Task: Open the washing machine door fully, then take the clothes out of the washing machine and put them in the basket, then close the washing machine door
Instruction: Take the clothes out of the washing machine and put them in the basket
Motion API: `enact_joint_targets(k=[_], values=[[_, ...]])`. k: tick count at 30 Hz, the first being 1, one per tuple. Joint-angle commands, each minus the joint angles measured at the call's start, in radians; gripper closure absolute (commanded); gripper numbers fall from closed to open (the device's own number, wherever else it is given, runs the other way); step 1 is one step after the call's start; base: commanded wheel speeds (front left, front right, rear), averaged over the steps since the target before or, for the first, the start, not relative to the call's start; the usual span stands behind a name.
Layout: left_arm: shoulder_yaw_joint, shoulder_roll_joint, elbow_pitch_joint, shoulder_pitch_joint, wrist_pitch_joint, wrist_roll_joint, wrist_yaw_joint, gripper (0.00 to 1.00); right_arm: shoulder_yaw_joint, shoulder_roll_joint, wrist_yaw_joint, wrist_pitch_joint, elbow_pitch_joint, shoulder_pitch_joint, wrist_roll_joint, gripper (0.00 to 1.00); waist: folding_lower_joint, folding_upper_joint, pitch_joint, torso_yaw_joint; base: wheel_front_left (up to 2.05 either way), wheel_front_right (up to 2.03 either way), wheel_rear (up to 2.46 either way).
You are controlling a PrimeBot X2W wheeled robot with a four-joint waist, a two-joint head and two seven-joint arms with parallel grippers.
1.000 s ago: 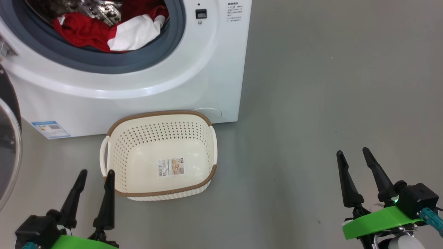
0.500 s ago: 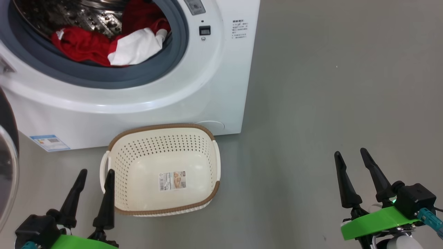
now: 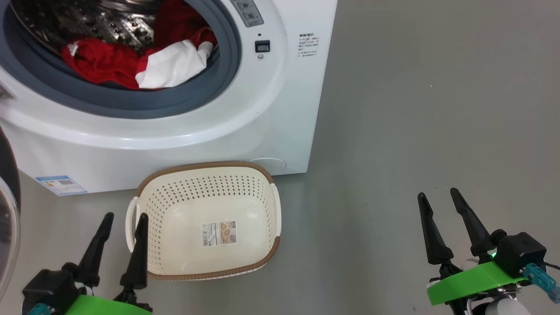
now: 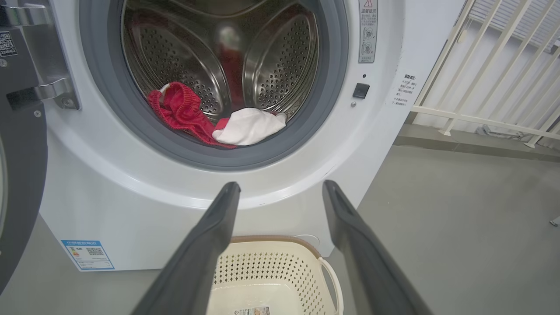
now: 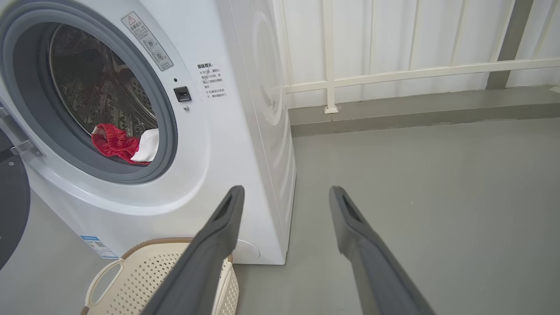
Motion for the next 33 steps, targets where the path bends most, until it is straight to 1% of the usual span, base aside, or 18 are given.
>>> enact_joint_targets(k=[1,5,8,12,15,16,17,22,27,33], values=[[0.03,0.03,-0.018,-0.035,-0.004,-0.008,0.002,0.0,0.022,-0.004,0.008,-0.006,-0.021,-0.014,0.016,0.0,0.0,0.0,0.004,0.0,0.0,0.0,0.0],[0.025,0.036,-0.01,-0.043,-0.004,-0.008,0.002,0.0,0.026,-0.004,0.008,-0.006,-0.022,-0.024,0.019,0.0,0.0,0.0,0.019,-0.004,0.0,0.0,0.0],[0.001,0.045,-0.003,-0.073,-0.004,-0.004,0.002,0.0,0.029,-0.004,0.008,-0.006,-0.027,-0.037,0.022,0.0,0.0,0.0,0.043,-0.007,0.0,0.0,0.0],[-0.012,0.064,0.017,-0.163,-0.004,0.011,0.002,0.0,0.038,-0.004,0.008,-0.006,-0.035,-0.058,0.028,0.0,0.0,0.0,0.096,-0.011,0.0,0.0,0.0],[-0.014,0.073,0.054,-0.268,-0.004,0.025,0.002,0.0,0.045,-0.004,0.008,-0.006,-0.036,-0.08,0.035,0.0,0.0,0.0,0.147,-0.015,0.0,0.0,0.0],[-0.011,0.074,0.073,-0.308,-0.004,0.03,0.002,0.0,0.047,-0.004,0.008,-0.006,-0.038,-0.089,0.038,0.0,0.0,0.0,0.165,-0.017,0.0,0.0,0.0],[-0.02,0.08,0.113,-0.392,-0.004,0.042,0.002,0.0,0.055,-0.004,0.008,-0.006,-0.04,-0.107,0.042,0.0,0.0,0.0,0.202,-0.024,0.0,0.0,0.0],[-0.049,0.101,0.232,-0.594,-0.004,0.047,0.002,0.0,0.076,-0.004,0.008,-0.006,-0.048,-0.149,0.057,0.0,0.0,0.0,0.276,-0.057,0.0,0.0,0.0],[-0.106,0.145,0.377,-0.765,-0.004,0.055,0.002,0.0,0.09,-0.004,0.008,-0.006,-0.054,-0.174,0.076,0.0,0.0,0.0,0.328,-0.096,0.0,0.0,0.0],[-0.142,0.19,0.533,-0.932,-0.004,0.07,0.002,0.0,0.111,-0.004,0.008,-0.006,-0.063,-0.19,0.095,0.0,0.0,0.0,0.373,-0.137,0.0,0.0,0.0]])
